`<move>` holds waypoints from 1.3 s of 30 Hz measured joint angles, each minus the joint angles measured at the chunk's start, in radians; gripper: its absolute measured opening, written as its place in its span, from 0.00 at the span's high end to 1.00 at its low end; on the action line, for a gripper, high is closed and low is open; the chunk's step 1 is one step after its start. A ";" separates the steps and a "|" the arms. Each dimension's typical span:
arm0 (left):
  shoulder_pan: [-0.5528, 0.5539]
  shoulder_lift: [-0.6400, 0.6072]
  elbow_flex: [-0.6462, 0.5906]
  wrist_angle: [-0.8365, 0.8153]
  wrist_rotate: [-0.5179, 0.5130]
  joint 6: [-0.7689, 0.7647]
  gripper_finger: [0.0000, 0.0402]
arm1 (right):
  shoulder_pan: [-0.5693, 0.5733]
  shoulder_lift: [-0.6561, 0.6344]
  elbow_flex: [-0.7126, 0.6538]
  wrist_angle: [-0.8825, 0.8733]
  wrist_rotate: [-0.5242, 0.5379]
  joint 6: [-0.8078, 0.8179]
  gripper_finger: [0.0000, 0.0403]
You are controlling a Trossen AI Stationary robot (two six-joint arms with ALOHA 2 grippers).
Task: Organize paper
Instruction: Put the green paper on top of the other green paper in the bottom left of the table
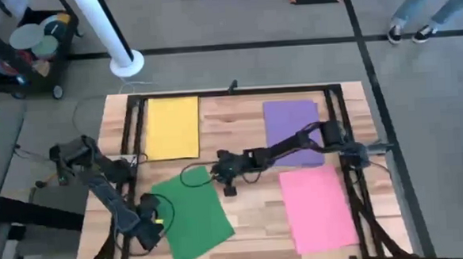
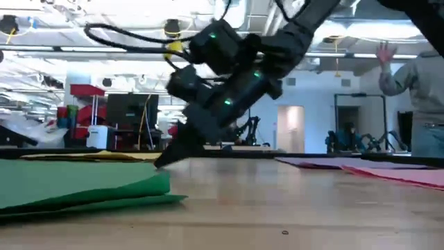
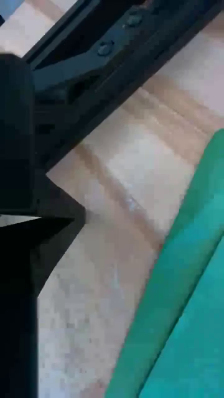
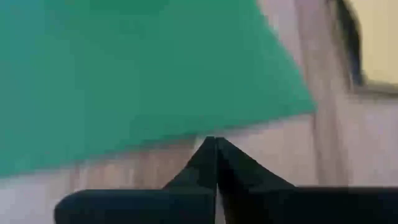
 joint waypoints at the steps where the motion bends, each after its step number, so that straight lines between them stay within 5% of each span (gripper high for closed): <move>1: 0.000 0.000 0.000 -0.001 -0.004 0.001 1.00 | 0.000 0.016 0.019 0.003 0.001 0.000 1.00; 9: 0.024 0.002 -0.001 -0.014 -0.021 0.049 1.00 | 0.007 0.048 0.083 -0.030 0.002 0.000 1.00; 22: -0.003 0.008 0.044 -0.050 -0.093 0.035 1.00 | 0.015 -0.113 0.080 -0.299 0.006 -0.035 1.00; 28: -0.072 0.007 0.159 -0.048 -0.228 -0.031 1.00 | 0.073 -0.142 0.079 -0.469 0.003 -0.061 1.00; 35: -0.088 0.005 0.290 -0.040 -0.631 0.050 1.00 | 0.187 -0.181 0.079 -0.554 0.045 -0.063 1.00; 39: 0.001 0.005 0.268 0.062 -0.657 0.240 1.00 | 0.259 -0.212 0.079 -0.606 0.114 -0.037 1.00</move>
